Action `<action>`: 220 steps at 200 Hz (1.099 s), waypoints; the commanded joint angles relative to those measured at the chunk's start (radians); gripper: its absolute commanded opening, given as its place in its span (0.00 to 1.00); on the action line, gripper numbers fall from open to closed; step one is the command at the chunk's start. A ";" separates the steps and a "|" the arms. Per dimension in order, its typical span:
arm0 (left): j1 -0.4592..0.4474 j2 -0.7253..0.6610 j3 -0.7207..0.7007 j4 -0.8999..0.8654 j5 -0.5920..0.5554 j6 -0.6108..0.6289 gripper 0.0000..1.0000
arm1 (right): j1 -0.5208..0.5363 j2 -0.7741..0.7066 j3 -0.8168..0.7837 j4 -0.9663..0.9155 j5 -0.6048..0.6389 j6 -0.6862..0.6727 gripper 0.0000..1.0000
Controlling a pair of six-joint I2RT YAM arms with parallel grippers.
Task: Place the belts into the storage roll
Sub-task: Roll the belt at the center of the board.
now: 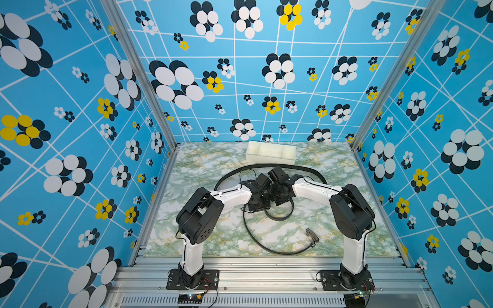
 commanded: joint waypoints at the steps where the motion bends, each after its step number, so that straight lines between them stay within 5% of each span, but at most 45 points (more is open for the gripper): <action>1: 0.000 0.065 0.053 -0.028 -0.016 0.041 0.27 | -0.001 0.000 -0.057 -0.004 -0.044 0.009 0.00; 21: 0.004 0.098 0.095 -0.064 -0.021 0.064 0.17 | -0.012 -0.020 -0.086 0.021 -0.051 -0.008 0.03; 37: 0.006 0.110 0.121 -0.096 -0.031 0.091 0.15 | -0.025 -0.052 -0.094 0.008 -0.044 -0.054 0.30; 78: 0.015 0.125 0.162 -0.151 -0.042 0.151 0.13 | -0.048 -0.266 -0.030 -0.320 0.126 -0.309 0.68; 93: 0.015 0.128 0.177 -0.177 -0.054 0.176 0.13 | -0.049 -0.358 -0.023 -0.483 0.166 -0.379 0.91; 160: -0.008 0.149 0.226 -0.315 -0.125 0.353 0.12 | -0.026 -0.750 -0.436 -0.664 -0.056 -0.320 0.92; 220: -0.032 0.150 0.221 -0.368 -0.167 0.450 0.12 | 0.051 -0.873 -0.708 -0.509 -0.085 -0.141 0.85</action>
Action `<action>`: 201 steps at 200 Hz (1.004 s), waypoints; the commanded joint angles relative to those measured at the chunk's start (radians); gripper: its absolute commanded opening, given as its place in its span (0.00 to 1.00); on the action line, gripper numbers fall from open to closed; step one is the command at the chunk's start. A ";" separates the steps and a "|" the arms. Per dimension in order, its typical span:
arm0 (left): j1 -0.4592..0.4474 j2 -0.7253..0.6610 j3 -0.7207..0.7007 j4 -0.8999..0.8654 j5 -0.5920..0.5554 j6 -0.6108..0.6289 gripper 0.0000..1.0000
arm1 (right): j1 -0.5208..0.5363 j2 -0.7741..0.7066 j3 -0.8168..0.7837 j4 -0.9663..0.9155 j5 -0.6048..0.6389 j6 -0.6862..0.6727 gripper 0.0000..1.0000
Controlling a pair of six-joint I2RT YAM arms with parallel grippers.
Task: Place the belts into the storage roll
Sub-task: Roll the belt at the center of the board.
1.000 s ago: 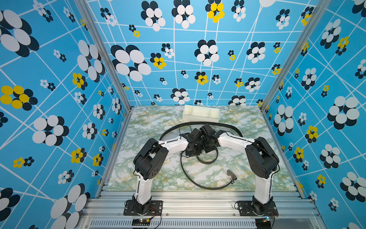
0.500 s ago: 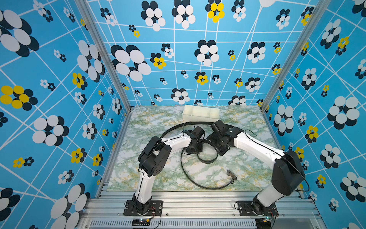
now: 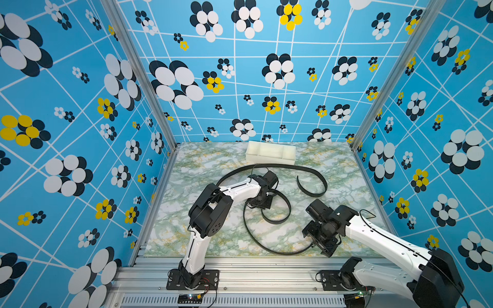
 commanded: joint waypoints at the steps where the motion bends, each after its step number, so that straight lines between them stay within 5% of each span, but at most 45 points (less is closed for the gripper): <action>1: -0.006 0.026 0.005 -0.091 -0.031 0.066 0.12 | 0.024 -0.011 -0.059 0.069 -0.012 0.099 0.85; 53: -0.007 0.034 0.048 -0.131 -0.044 0.138 0.11 | 0.035 0.168 -0.043 0.220 0.025 0.071 0.63; 96: -0.003 0.016 0.044 -0.154 -0.043 0.212 0.11 | 0.023 0.212 -0.010 0.190 0.096 0.039 0.00; 141: -0.001 -0.038 -0.008 -0.171 -0.086 0.316 0.10 | -0.076 0.314 0.196 0.075 0.266 -0.306 0.00; 168: 0.002 -0.093 -0.072 -0.162 -0.095 0.344 0.11 | -0.097 0.485 0.421 0.070 0.286 -0.585 0.00; 201: 0.000 -0.148 -0.156 -0.139 -0.060 0.345 0.10 | -0.103 0.631 0.585 0.153 0.287 -0.755 0.00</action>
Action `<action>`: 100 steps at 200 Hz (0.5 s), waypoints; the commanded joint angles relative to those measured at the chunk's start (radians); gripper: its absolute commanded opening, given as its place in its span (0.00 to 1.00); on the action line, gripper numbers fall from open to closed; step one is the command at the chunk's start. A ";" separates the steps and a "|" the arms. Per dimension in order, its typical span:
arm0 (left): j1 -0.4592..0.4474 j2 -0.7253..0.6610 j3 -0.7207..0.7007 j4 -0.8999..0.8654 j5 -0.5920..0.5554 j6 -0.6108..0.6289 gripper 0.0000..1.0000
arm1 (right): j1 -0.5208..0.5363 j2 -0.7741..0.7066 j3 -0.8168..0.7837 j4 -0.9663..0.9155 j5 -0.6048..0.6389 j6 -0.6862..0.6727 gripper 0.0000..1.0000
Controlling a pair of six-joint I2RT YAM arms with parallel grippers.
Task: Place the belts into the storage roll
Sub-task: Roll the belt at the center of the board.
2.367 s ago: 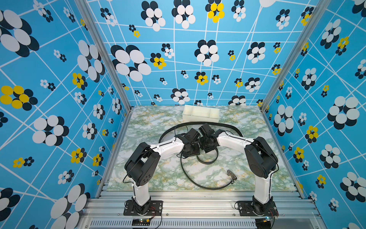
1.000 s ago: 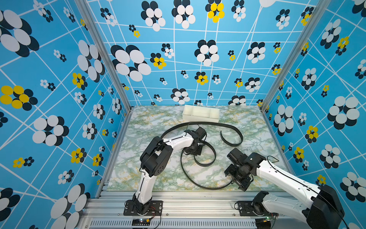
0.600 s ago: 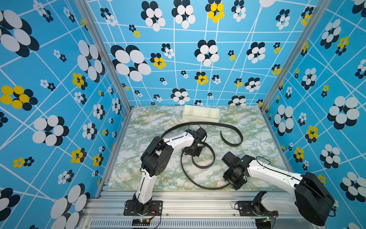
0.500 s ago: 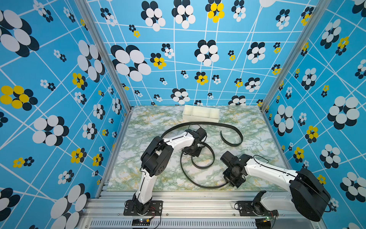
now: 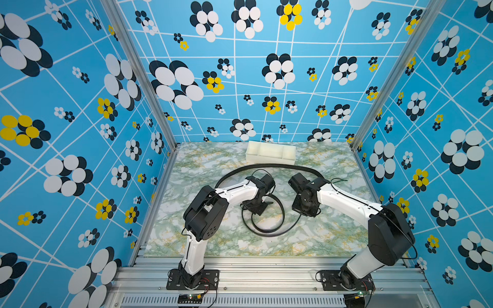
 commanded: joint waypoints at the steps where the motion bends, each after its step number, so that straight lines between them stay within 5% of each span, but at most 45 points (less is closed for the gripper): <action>1: 0.001 -0.060 -0.066 -0.019 0.011 0.030 0.10 | -0.007 0.084 0.091 0.035 0.040 -0.229 0.00; 54: -0.013 -0.123 -0.188 0.033 0.044 0.024 0.10 | -0.007 0.359 0.403 0.177 -0.074 -0.384 0.01; 79: -0.014 -0.123 -0.206 0.043 0.046 0.002 0.11 | -0.007 0.503 0.601 0.160 -0.180 -0.429 0.25; 100: -0.012 -0.123 -0.213 0.051 0.036 -0.025 0.11 | -0.010 0.570 0.689 0.094 -0.219 -0.413 0.34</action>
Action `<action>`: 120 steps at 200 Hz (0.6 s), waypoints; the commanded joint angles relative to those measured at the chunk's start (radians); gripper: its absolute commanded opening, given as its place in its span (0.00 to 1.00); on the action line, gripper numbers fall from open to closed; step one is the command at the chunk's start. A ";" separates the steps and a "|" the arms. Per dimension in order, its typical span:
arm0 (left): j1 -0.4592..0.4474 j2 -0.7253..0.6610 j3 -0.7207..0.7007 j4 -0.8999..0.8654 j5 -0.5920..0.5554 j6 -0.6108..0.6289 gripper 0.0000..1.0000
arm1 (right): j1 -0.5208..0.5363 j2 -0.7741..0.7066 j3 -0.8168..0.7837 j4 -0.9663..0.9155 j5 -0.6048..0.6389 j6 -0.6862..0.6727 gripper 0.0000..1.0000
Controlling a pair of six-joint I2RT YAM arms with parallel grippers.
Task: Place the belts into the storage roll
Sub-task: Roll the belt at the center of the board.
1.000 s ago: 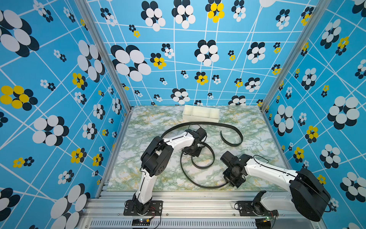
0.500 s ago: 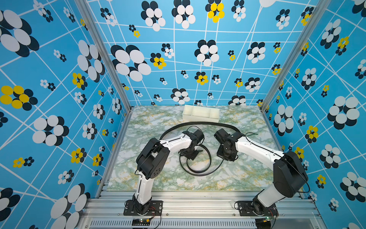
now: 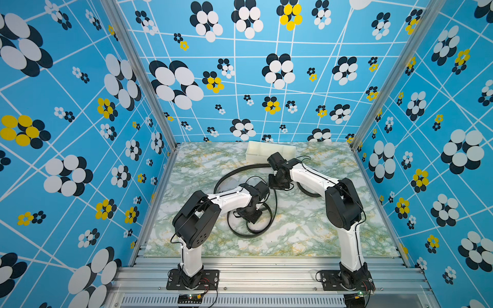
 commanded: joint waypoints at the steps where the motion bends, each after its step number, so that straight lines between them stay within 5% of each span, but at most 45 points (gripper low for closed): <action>1: -0.006 -0.013 -0.029 -0.005 0.012 -0.026 0.11 | -0.008 0.052 0.087 -0.047 -0.077 -0.031 0.34; 69: 0.024 -0.055 -0.051 0.017 0.011 -0.067 0.10 | 0.008 -0.293 -0.283 -0.079 0.002 0.126 0.42; 120: 0.034 -0.066 -0.054 0.004 0.016 -0.063 0.11 | 0.077 -0.239 -0.357 -0.006 -0.066 0.171 0.40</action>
